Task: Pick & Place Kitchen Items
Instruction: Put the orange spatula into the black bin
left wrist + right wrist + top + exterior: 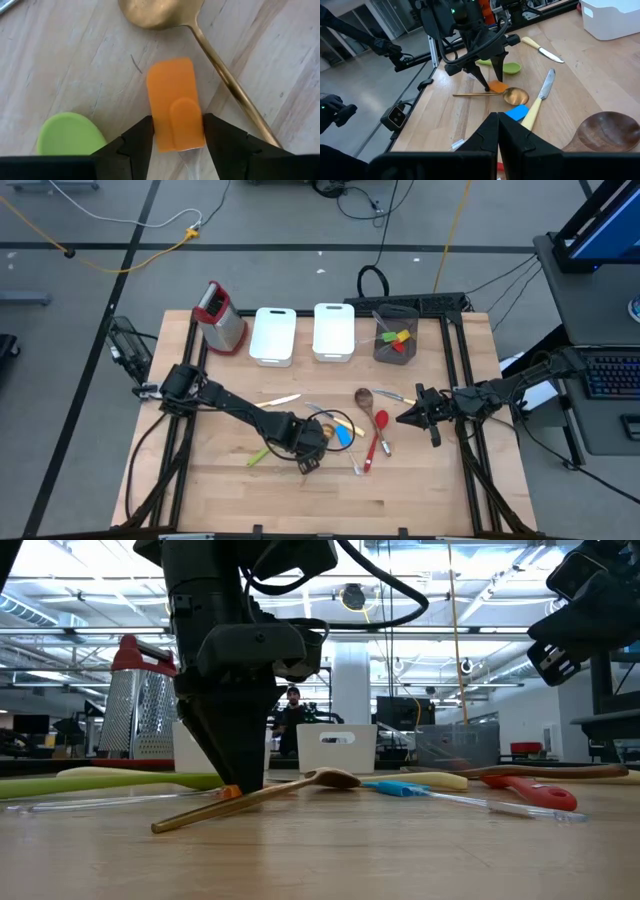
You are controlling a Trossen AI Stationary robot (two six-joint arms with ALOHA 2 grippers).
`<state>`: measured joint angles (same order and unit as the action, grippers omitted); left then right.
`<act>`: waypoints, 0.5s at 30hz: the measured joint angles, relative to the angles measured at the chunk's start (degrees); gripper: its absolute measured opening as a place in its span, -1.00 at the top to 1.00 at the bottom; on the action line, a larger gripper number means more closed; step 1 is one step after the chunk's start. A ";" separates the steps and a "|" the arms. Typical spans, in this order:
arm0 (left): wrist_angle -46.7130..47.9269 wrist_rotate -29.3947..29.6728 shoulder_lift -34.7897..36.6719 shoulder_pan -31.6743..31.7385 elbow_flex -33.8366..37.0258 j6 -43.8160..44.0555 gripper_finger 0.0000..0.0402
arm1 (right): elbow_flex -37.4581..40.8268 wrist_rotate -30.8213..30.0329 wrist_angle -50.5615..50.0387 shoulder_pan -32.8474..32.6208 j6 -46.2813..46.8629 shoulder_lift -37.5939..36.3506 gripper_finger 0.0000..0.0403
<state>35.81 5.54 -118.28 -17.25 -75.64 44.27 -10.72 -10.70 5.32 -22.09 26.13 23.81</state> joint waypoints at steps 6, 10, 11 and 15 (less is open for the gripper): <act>0.47 0.72 -1.25 -0.05 -0.29 2.22 0.41 | 0.00 0.00 0.00 0.02 0.17 -0.02 1.00; 0.46 1.05 -1.33 -0.09 -0.31 3.81 0.59 | 0.00 0.00 0.04 0.02 0.36 0.00 1.00; 0.42 1.21 -1.33 -0.09 -0.31 4.41 0.62 | 0.00 0.02 0.04 0.01 0.43 0.00 1.00; 0.35 0.96 -1.33 -0.09 -0.32 6.12 0.64 | 0.00 0.00 0.04 0.00 0.42 0.00 1.00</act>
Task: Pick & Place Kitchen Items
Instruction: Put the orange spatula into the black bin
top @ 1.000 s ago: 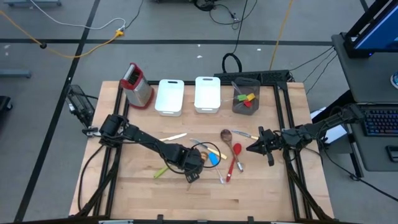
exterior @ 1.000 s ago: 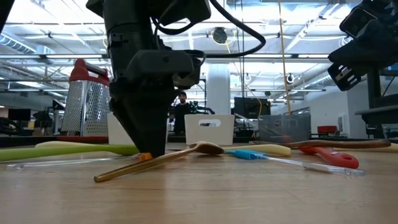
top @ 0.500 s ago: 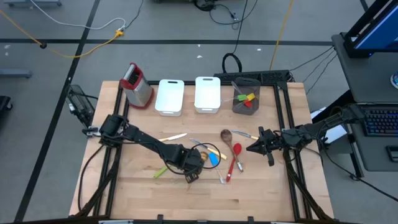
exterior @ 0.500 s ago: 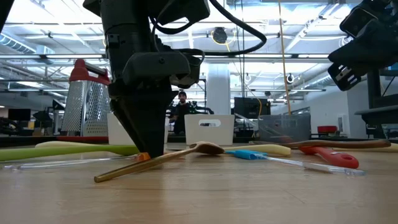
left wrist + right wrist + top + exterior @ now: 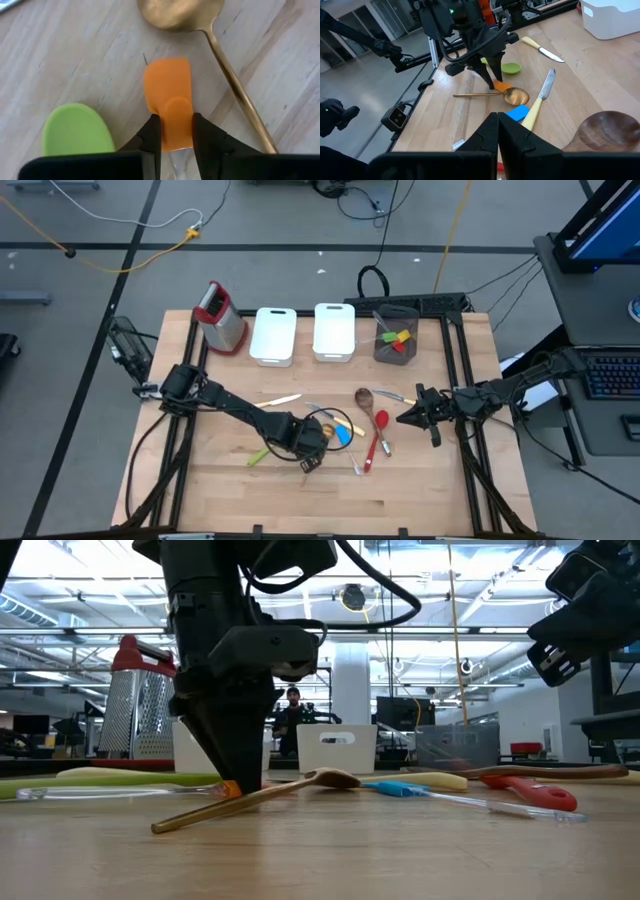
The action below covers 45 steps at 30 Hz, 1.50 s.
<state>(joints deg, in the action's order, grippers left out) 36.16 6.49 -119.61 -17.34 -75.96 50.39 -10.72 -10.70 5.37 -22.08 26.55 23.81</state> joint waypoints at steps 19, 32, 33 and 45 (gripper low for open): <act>1.40 0.25 9.67 0.35 0.68 1.68 0.81 | 0.00 0.02 0.22 0.01 1.19 -0.02 1.00; 0.40 -2.96 11.78 1.34 0.43 2.47 0.56 | 0.00 0.01 0.44 0.02 -1.66 0.00 1.00; -0.07 -2.91 11.78 1.09 0.43 2.77 0.47 | 0.00 0.02 0.44 0.02 -2.04 0.00 1.00; -0.69 -1.24 6.66 0.26 0.34 -0.57 -0.35 | 0.00 -0.20 0.22 0.02 -3.60 0.02 1.00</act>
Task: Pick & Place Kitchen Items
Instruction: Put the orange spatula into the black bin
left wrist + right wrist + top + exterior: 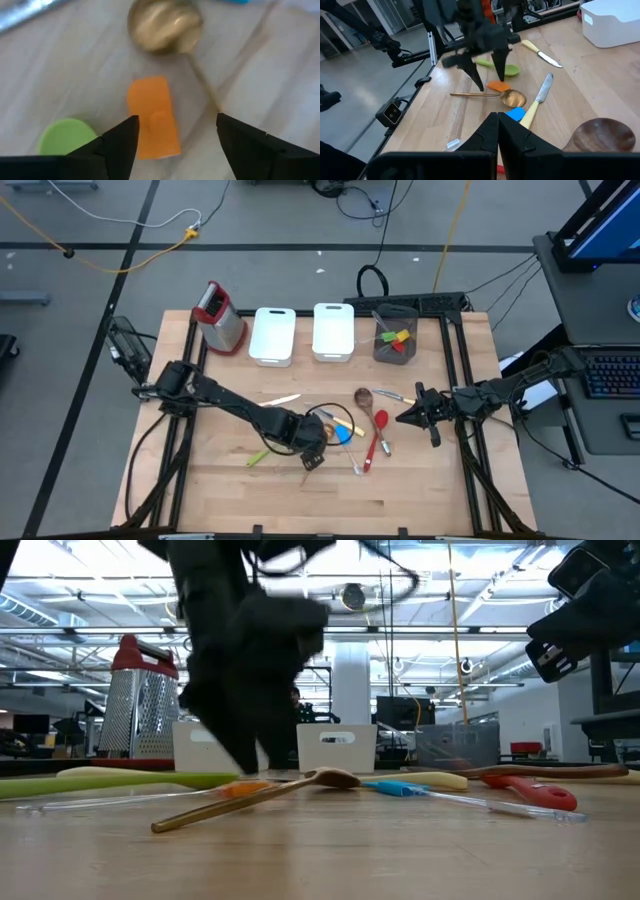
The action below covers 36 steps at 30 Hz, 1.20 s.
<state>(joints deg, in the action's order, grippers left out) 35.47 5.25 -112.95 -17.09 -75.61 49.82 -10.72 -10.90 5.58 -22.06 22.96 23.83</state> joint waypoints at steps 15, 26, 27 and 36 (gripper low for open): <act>2.37 -3.09 -3.25 0.96 -0.35 -9.67 -0.22 | 0.00 0.00 0.13 0.00 1.37 0.00 1.00; 2.19 -2.51 -7.25 0.30 -0.62 -11.16 0.32 | 0.00 -0.03 -0.07 0.00 1.86 0.00 1.00; 1.98 -1.98 -7.25 0.29 -0.55 -11.17 0.40 | 0.00 -0.23 -0.07 0.00 1.86 0.02 1.00; 0.35 -3.05 -7.26 0.40 -0.83 -10.07 0.67 | 0.00 -4.31 -0.24 0.00 1.86 0.00 1.00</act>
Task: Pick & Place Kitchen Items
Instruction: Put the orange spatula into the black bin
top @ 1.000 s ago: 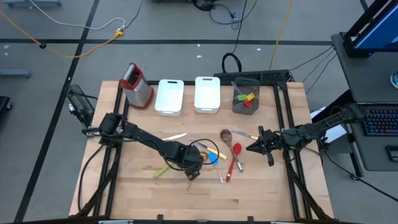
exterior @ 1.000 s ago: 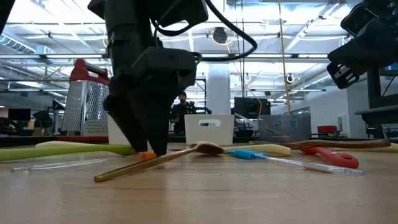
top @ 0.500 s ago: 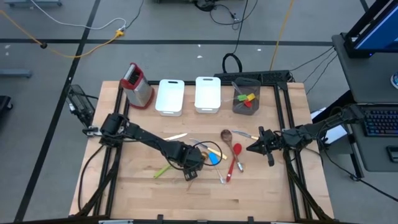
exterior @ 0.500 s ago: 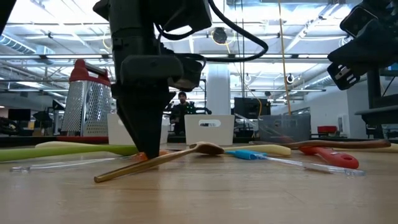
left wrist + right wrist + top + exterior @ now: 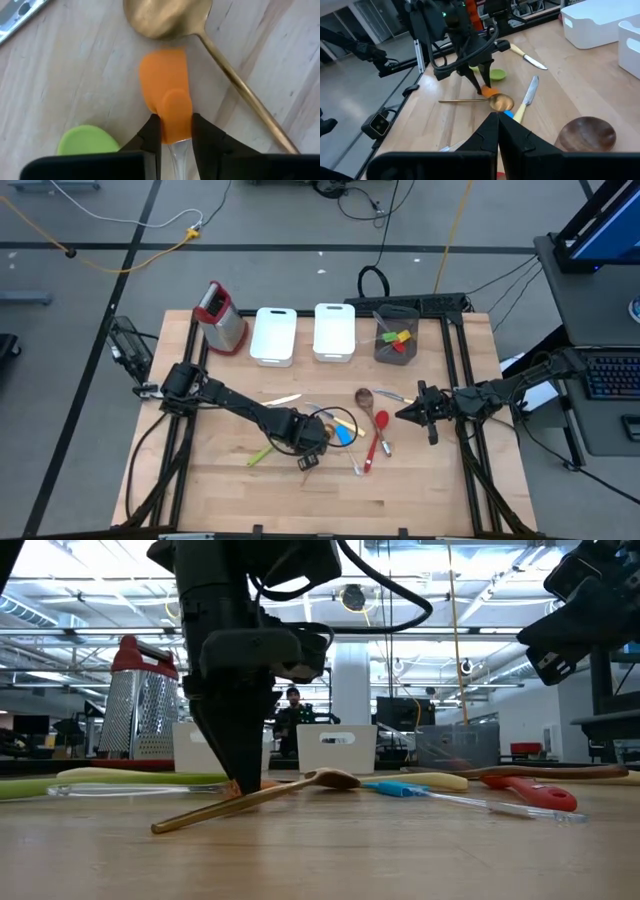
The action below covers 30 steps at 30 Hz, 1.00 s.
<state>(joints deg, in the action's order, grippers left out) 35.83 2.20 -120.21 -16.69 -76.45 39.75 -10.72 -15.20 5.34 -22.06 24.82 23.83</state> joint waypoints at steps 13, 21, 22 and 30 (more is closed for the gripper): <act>2.28 -1.89 -0.68 1.09 -2.64 0.22 0.67 | 0.00 0.00 0.02 0.00 0.66 0.00 1.00; 2.88 -1.66 1.59 1.63 -2.49 1.01 0.82 | 0.02 0.02 0.07 0.00 0.63 0.02 1.00; 2.81 -1.70 1.81 1.71 -2.49 1.15 0.91 | 0.02 0.02 0.07 0.00 0.60 0.05 1.00; 3.48 -0.36 4.75 2.00 -2.36 1.52 0.97 | 0.02 0.06 0.07 0.00 0.28 0.09 1.00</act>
<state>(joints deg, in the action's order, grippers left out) 39.31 1.84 -115.46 -14.69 -78.81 41.26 -10.70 -15.14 5.41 -22.06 25.10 23.92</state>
